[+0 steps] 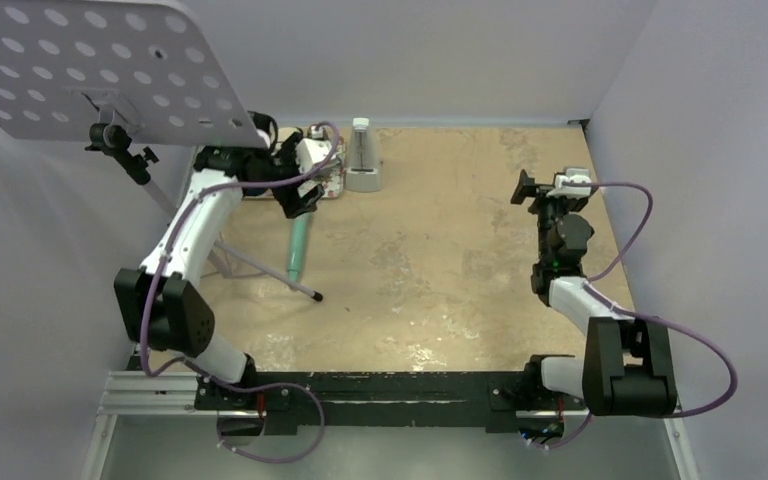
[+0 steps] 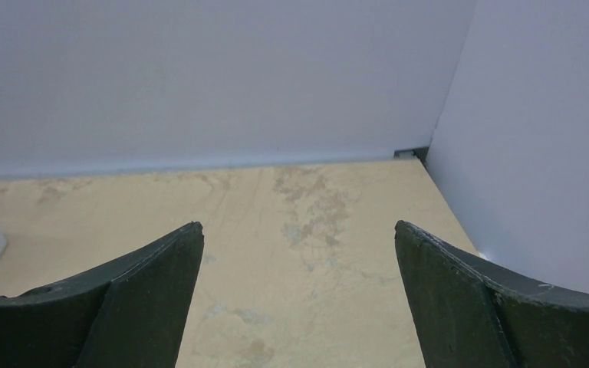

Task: Turn the mug right side up

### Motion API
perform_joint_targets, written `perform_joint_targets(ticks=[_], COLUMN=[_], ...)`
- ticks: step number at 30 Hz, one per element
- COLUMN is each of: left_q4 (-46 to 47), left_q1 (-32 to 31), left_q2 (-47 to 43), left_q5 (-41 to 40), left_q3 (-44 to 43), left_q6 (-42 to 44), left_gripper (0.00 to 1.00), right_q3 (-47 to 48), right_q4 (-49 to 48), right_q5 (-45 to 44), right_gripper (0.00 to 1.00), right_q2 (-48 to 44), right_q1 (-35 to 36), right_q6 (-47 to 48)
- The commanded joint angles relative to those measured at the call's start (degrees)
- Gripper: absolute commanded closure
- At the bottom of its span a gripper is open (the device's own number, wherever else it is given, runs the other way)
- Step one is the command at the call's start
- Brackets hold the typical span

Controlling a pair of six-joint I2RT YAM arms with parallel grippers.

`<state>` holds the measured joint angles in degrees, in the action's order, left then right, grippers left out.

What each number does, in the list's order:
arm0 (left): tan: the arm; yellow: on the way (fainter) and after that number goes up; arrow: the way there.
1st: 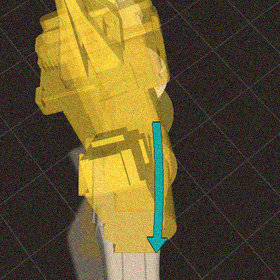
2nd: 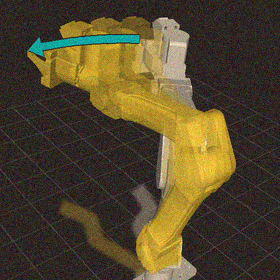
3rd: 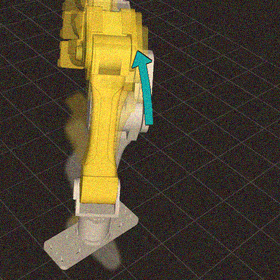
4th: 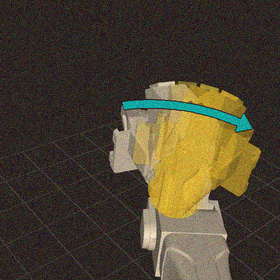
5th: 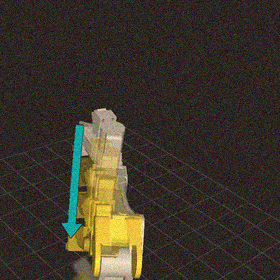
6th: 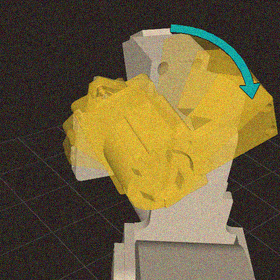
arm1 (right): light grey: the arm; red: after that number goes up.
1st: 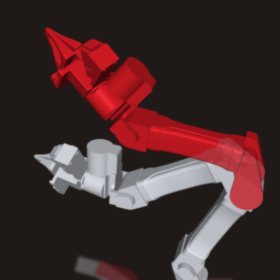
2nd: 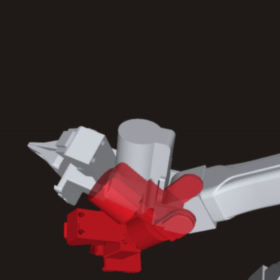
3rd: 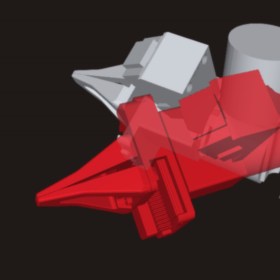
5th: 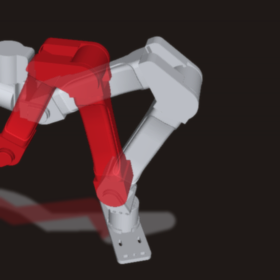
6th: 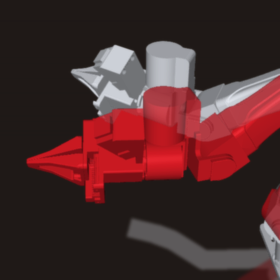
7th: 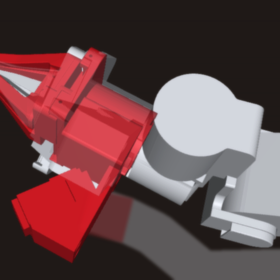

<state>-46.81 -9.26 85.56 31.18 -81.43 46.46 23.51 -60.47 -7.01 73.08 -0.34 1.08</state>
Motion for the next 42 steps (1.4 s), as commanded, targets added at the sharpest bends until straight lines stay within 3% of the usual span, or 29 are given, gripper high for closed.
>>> perform_joint_targets(ticks=[1, 8, 14, 20, 26, 32, 42], left_q4=[-14.35, -20.05, -10.11, -11.51, -9.96, -7.26, -0.64], left_q1=[-4.5, -7.75, -6.98, -8.29, -11.27, -10.3, -10.17], left_q2=[11.87, 29.34, 25.05, 27.89, 27.95, 32.97, 28.83], left_q5=[-6.53, -10.11, -8.9, -6.3, -9.17, -10.3, -9.17], left_q3=[-17.33, -37.61, -25.31, -27.69, -23.65, -33.07, -28.14], left_q6=[6.63, 11.49, 18.39, 16.43, 20.23, 11.91, 4.46], left_gripper=[0.07, 0.21, 0.2, 0.23, 0.23, 0.23, 0.22], right_q3=[5.99, 10.43, 9.81, 9.23, 8.97, 8.53, 6.66], right_q4=[8.74, 18.43, 21.15, 22.68, 24.96, 26.23, 28.32], right_q5=[5.53, 15.99, 14.26, 13.33, 13.43, 13.33, 13.07], right_gripper=[0.03, 0.03, 0.03, 0.03, 0.03, 0.03, 0.04], right_q2=[-4.26, -8.36, -13.26, -16.19, -17.19, -19.0, -22.86], right_q1=[-0.01, 1.78, 2.42, 2.53, 2.62, 2.6, 2.71], right_q6=[-0.09, 0.02, 1.44, 2.22, 2.93, 3.11, 3.5])
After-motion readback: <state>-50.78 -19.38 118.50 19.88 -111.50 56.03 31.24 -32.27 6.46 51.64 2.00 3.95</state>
